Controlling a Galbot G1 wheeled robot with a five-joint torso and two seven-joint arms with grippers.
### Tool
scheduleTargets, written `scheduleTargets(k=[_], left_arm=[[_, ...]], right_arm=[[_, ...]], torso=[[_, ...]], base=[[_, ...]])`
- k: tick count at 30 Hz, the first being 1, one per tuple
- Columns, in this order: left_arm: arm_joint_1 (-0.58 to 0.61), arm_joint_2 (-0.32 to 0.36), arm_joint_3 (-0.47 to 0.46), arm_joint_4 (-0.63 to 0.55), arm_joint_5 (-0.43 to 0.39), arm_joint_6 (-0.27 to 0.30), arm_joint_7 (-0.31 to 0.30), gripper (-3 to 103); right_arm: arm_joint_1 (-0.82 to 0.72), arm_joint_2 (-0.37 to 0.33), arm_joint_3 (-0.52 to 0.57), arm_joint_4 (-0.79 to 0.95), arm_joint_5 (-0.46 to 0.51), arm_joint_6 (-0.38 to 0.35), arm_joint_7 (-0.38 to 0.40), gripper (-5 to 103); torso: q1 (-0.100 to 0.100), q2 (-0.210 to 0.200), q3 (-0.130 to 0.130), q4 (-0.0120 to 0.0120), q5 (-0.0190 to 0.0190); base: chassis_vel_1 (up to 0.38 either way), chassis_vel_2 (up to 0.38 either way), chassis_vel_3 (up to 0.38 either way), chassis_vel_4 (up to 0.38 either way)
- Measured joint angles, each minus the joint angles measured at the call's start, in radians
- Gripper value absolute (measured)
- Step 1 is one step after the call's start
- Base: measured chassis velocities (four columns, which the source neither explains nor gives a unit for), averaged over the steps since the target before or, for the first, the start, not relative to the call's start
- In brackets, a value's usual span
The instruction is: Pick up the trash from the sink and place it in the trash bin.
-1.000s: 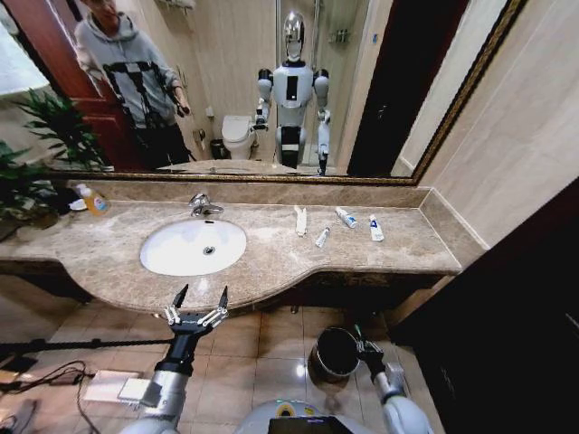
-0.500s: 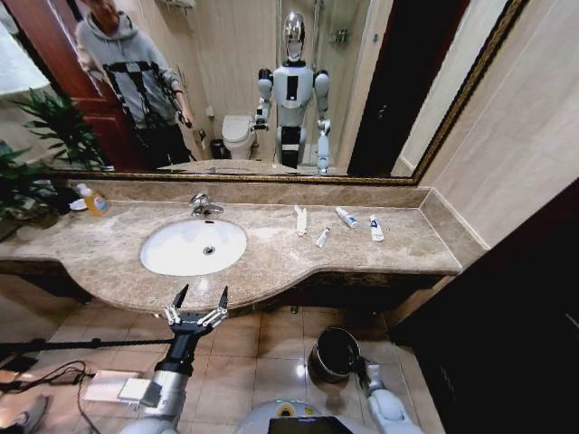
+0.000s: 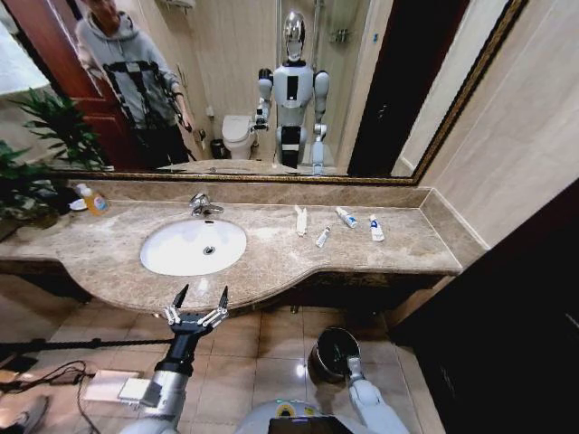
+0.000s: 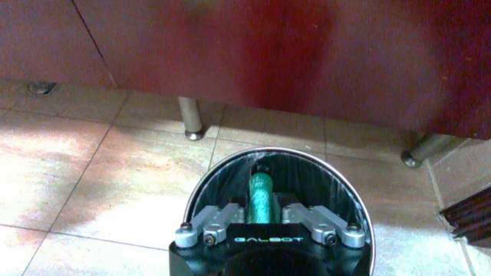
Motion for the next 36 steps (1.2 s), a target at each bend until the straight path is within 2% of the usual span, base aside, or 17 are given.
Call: scheduleTargets(k=[1,4,5,7,9,10,13,14,16,17,18,20,24,26,28,30,36], left_arm=[[0.0,0.0,0.0,0.0,0.0,0.0,0.0,100],[0.0,0.0,0.0,0.0,0.0,0.0,0.0,100],[0.0,0.0,0.0,0.0,0.0,0.0,0.0,100],[0.0,0.0,0.0,0.0,0.0,0.0,0.0,100],[0.0,0.0,0.0,0.0,0.0,0.0,0.0,100],[0.0,0.0,0.0,0.0,0.0,0.0,0.0,100],[0.0,0.0,0.0,0.0,0.0,0.0,0.0,100],[0.0,0.0,0.0,0.0,0.0,0.0,0.0,100],[0.0,0.0,0.0,0.0,0.0,0.0,0.0,100],[0.0,0.0,0.0,0.0,0.0,0.0,0.0,100],[0.0,0.0,0.0,0.0,0.0,0.0,0.0,100],[0.0,0.0,0.0,0.0,0.0,0.0,0.0,100],[0.0,0.0,0.0,0.0,0.0,0.0,0.0,100],[0.0,0.0,0.0,0.0,0.0,0.0,0.0,100],[0.0,0.0,0.0,0.0,0.0,0.0,0.0,100],[0.0,0.0,0.0,0.0,0.0,0.0,0.0,100],[0.0,0.0,0.0,0.0,0.0,0.0,0.0,100]], right_arm=[[0.006,-0.002,-0.001,-0.006,-0.002,0.0,0.0,26],[0.013,-0.002,-0.001,-0.014,-0.003,0.0,-0.001,26],[0.015,-0.003,-0.001,-0.018,-0.003,0.0,-0.001,42],[0.016,-0.003,-0.001,-0.018,-0.003,0.0,-0.002,42],[0.01,-0.004,-0.001,-0.009,-0.003,0.0,-0.003,54],[0.01,-0.004,-0.001,-0.009,-0.003,0.0,-0.003,54],[-0.021,-0.004,0.005,0.043,0.0,0.0,0.003,70],[-0.021,-0.004,0.005,0.043,0.0,0.0,0.003,70],[-0.092,-0.013,0.01,0.17,0.026,-0.007,0.02,81],[-0.092,-0.013,0.01,0.17,0.026,-0.007,0.02,81],[-0.124,-0.019,0.014,0.221,0.034,-0.009,0.023,86],[-0.203,-0.023,0.038,0.371,0.054,-0.004,0.033,96],[-0.273,-0.023,0.052,0.495,0.088,0.015,0.054,100],[-0.34,-0.026,0.064,0.602,0.092,0.07,0.073,100],[-0.367,-0.029,0.07,0.646,0.072,0.088,0.085,100],[-0.411,-0.028,0.097,0.731,-0.015,0.133,0.109,100],[-0.503,-0.013,0.118,0.907,-0.027,0.141,0.142,100]], torso=[[0.0,0.0,0.0,0.0,0.0],[0.0,0.0,0.0,0.0,-0.0001],[0.0,0.0,0.0,0.0,0.0001],[0.0,0.0,0.0,0.0,0.0],[0.0,0.0,0.0,0.0,0.0],[0.0,0.0,0.0,0.0,0.0],[0.0,0.0,0.0,0.0001,0.0001],[0.0,0.0,0.0,0.0001,0.0001],[0.0,0.0,0.0,0.0001,0.0002],[0.0,0.0,0.0,0.0001,0.0002],[0.0,0.0,0.0,-0.0002,-0.0002],[0.0,0.0,0.0,0.0,0.0001],[0.0,0.0,0.0,-0.0002,-0.0003],[0.0,0.0,0.0,-0.0001,0.0002],[0.0,0.0,0.0,-0.0001,0.0001],[0.0,0.0,0.0,0.0,-0.0001],[0.0,0.0,0.0,0.0001,-0.0002]], base=[[0.0,0.0,0.0,0.0],[0.0,0.0,0.0,0.0],[0.0,0.0,0.0,0.0],[0.0,0.0,0.0,0.0],[0.0,0.0,0.0,0.0],[0.0,0.0,0.0,0.0],[0.0,0.0,0.0,0.0],[0.0,0.0,0.0,0.0],[0.0,0.0,0.0,0.0],[0.0,0.0,0.0,0.0],[0.0,0.0,0.0,0.0],[0.0,0.0,0.0,0.0],[0.0,0.0,0.0,0.0],[0.0,0.0,0.0,0.0],[0.0,0.0,0.0,0.0],[0.0,0.0,0.0,0.0],[0.0,0.0,0.0,0.0]])
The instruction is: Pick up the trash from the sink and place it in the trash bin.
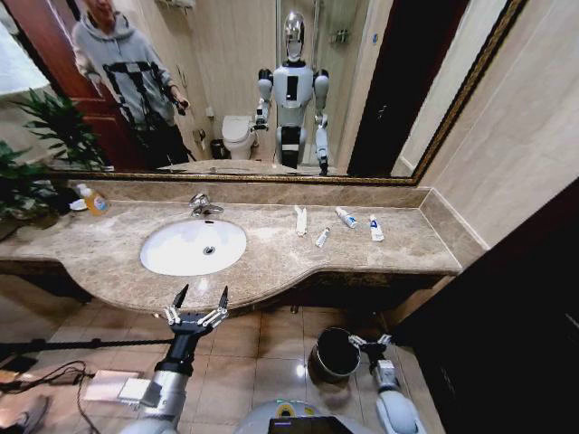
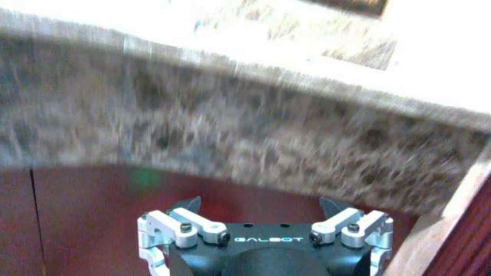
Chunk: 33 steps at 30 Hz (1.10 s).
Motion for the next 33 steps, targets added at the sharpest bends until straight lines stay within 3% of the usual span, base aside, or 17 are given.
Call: scheduleTargets(k=[7,14,15,18,23,26,33], left_arm=[[0.0,0.0,0.0,0.0,0.0,0.0,0.0,100],[0.0,0.0,0.0,0.0,0.0,0.0,0.0,100],[0.0,0.0,0.0,0.0,0.0,0.0,0.0,100],[0.0,0.0,0.0,0.0,0.0,0.0,0.0,100],[0.0,0.0,0.0,0.0,0.0,0.0,0.0,100],[0.0,0.0,0.0,0.0,0.0,0.0,0.0,100],[0.0,0.0,0.0,0.0,0.0,0.0,0.0,100]], right_arm=[[-0.102,0.024,0.012,0.275,0.089,-0.023,0.029,100],[0.029,0.007,-0.001,0.408,0.17,-0.131,0.031,100],[0.088,-0.016,-0.004,0.412,0.205,-0.187,0.009,100],[0.202,-0.065,-0.012,0.372,0.241,-0.277,-0.008,100],[0.324,-0.131,-0.029,0.284,0.264,-0.341,-0.013,100],[0.466,-0.191,-0.044,0.136,0.301,-0.41,-0.022,100],[0.64,-0.224,-0.073,-0.052,0.336,-0.443,-0.005,100]], torso=[[0.0,0.0,0.0,-0.0003,0.0],[0.0,0.0,0.0,-0.0002,0.0002],[0.0,0.0,0.0,0.0,0.0002],[0.0,0.0,0.0,-0.0002,0.0006],[0.0,0.0,0.0,-0.0001,0.0001],[0.0,0.0,0.0,0.0,0.0005],[0.0,0.0,0.0,-0.0001,0.0005]], base=[[0.0,0.0,0.0,0.0],[0.0,0.0,0.0,0.0],[0.0,0.0,0.0,0.0],[0.0,0.0,0.0,0.0],[0.0,0.0,0.0,0.0],[0.0,0.0,0.0,0.0],[0.0,0.0,0.0,0.0]])
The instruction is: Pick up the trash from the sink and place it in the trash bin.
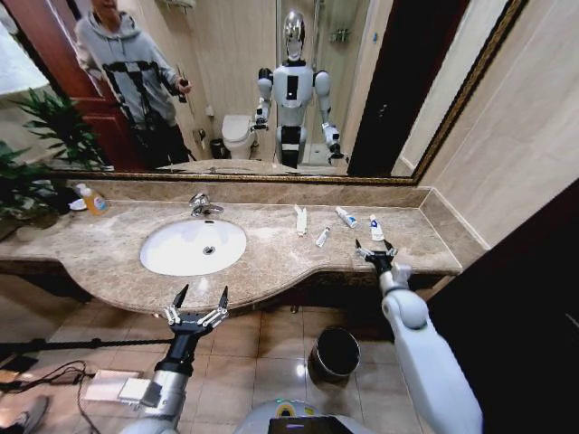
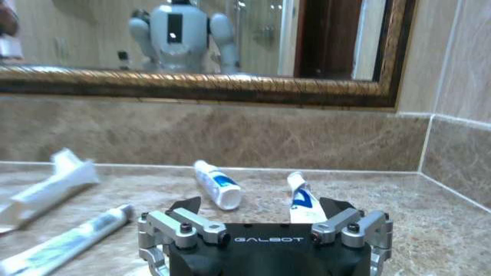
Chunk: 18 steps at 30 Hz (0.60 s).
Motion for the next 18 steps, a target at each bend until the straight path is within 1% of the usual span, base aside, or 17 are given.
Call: scheduleTargets(k=[2,4,5,7,8,11,18], left_arm=[[0.0,0.0,0.0,0.0,0.0,0.0,0.0,100],[0.0,0.0,0.0,0.0,0.0,0.0,0.0,100],[0.0,0.0,0.0,0.0,0.0,0.0,0.0,100],[0.0,0.0,0.0,0.0,0.0,0.0,0.0,100],[0.0,0.0,0.0,0.0,0.0,0.0,0.0,100],[0.0,0.0,0.0,0.0,0.0,0.0,0.0,100],[0.0,0.0,0.0,0.0,0.0,0.0,0.0,100]], right_arm=[[0.029,-0.003,-0.006,-0.034,0.0,0.0,0.001,100],[0.082,-0.005,-0.016,-0.108,0.006,0.003,0.002,100],[0.082,-0.005,-0.016,-0.108,0.006,0.003,0.002,100],[0.134,0.001,-0.02,-0.178,0.014,0.01,0.002,100],[0.134,0.001,-0.02,-0.178,0.014,0.01,0.002,100],[0.189,0.009,-0.02,-0.258,0.027,0.017,0.002,100],[0.228,0.008,-0.012,-0.322,0.037,0.024,-0.002,100]], torso=[[0.0,0.0,0.0,0.0,-0.0002],[0.0,0.0,0.0,0.0,-0.0003],[0.0,0.0,0.0,0.0,-0.0003],[0.0,0.0,0.0,0.0,-0.0003],[0.0,0.0,0.0,0.0,-0.0003],[0.0,0.0,0.0,0.0,-0.0001],[0.0,0.0,0.0,0.0,-0.0003]], base=[[0.0,0.0,0.0,0.0],[0.0,0.0,0.0,0.0],[0.0,0.0,0.0,0.0],[0.0,0.0,0.0,0.0],[0.0,0.0,0.0,0.0],[0.0,0.0,0.0,0.0],[0.0,0.0,0.0,0.0]])
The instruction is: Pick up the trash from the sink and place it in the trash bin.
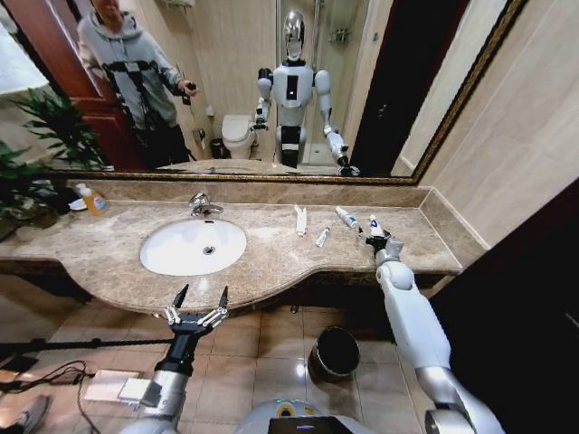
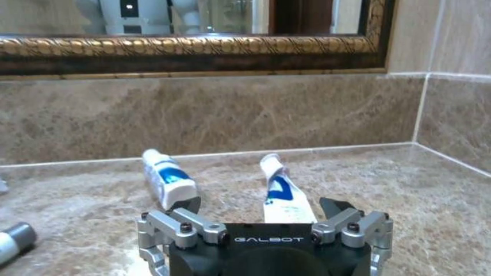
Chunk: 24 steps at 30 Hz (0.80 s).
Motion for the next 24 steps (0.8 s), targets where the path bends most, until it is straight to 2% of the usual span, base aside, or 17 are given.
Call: scheduleTargets(k=[3,5,6,10,12,13,14,15,16,18,22,23,24], left_arm=[[0.0,0.0,0.0,0.0,0.0,0.0,0.0,100],[0.0,0.0,0.0,0.0,0.0,0.0,0.0,100],[0.0,0.0,0.0,0.0,0.0,0.0,0.0,100],[0.0,0.0,0.0,0.0,0.0,0.0,0.0,100],[0.0,0.0,0.0,0.0,0.0,0.0,0.0,100],[0.0,0.0,0.0,0.0,0.0,0.0,0.0,100],[0.0,0.0,0.0,0.0,0.0,0.0,0.0,100],[0.0,0.0,0.0,0.0,0.0,0.0,0.0,100],[0.0,0.0,0.0,0.0,0.0,0.0,0.0,100],[0.0,0.0,0.0,0.0,0.0,0.0,0.0,100],[0.0,0.0,0.0,0.0,0.0,0.0,0.0,100],[0.0,0.0,0.0,0.0,0.0,0.0,0.0,100],[0.0,0.0,0.0,0.0,0.0,0.0,0.0,100]], right_arm=[[0.003,0.0,0.004,-0.015,0.0,0.006,0.0,101],[0.002,-0.001,0.007,-0.026,0.001,0.01,-0.001,95],[0.002,-0.001,0.007,-0.026,0.001,0.01,-0.001,95],[-0.002,-0.004,0.012,-0.041,0.008,0.013,-0.005,75],[-0.004,-0.004,0.013,-0.042,0.01,0.013,-0.005,75],[-0.008,-0.004,0.014,-0.042,0.011,0.013,-0.005,64],[-0.012,-0.004,0.015,-0.043,0.011,0.016,-0.005,58],[-0.012,-0.004,0.015,-0.043,0.011,0.016,-0.005,58],[-0.014,-0.004,0.015,-0.043,0.013,0.018,-0.004,54],[-0.016,-0.005,0.015,-0.042,0.015,0.019,-0.003,54],[-0.024,-0.008,0.013,-0.028,0.031,0.019,0.005,32],[-0.024,-0.008,0.013,-0.028,0.031,0.019,0.005,32],[-0.029,-0.009,0.013,-0.022,0.037,0.018,0.006,27]], torso=[[0.0,0.0,0.0,0.0,-0.0001],[0.0,0.0,0.0,0.0,0.0],[0.0,0.0,0.0,0.0,0.0],[0.0,0.0,0.0,0.0,-0.0001],[0.0,0.0,0.0,0.0,0.0],[0.0,0.0,0.0,0.0,0.0],[0.0,0.0,0.0,-0.0001,-0.0001],[0.0,0.0,0.0,-0.0001,-0.0001],[0.0,0.0,0.0,-0.0001,-0.0003],[0.0,0.0,0.0,0.0,-0.0003],[0.0,0.0,0.0,0.0,0.0],[0.0,0.0,0.0,0.0,0.0],[0.0,0.0,0.0,0.0,0.0002]], base=[[0.0,0.0,0.0,0.0],[0.0,0.0,0.0,0.0],[0.0,0.0,0.0,0.0],[0.0,0.0,0.0,0.0],[0.0,0.0,0.0,0.0],[0.0,0.0,0.0,0.0],[0.0,0.0,0.0,0.0],[0.0,0.0,0.0,0.0],[0.0,0.0,0.0,0.0],[0.0,0.0,0.0,0.0],[0.0,0.0,0.0,0.0],[0.0,0.0,0.0,0.0],[0.0,0.0,0.0,0.0]])
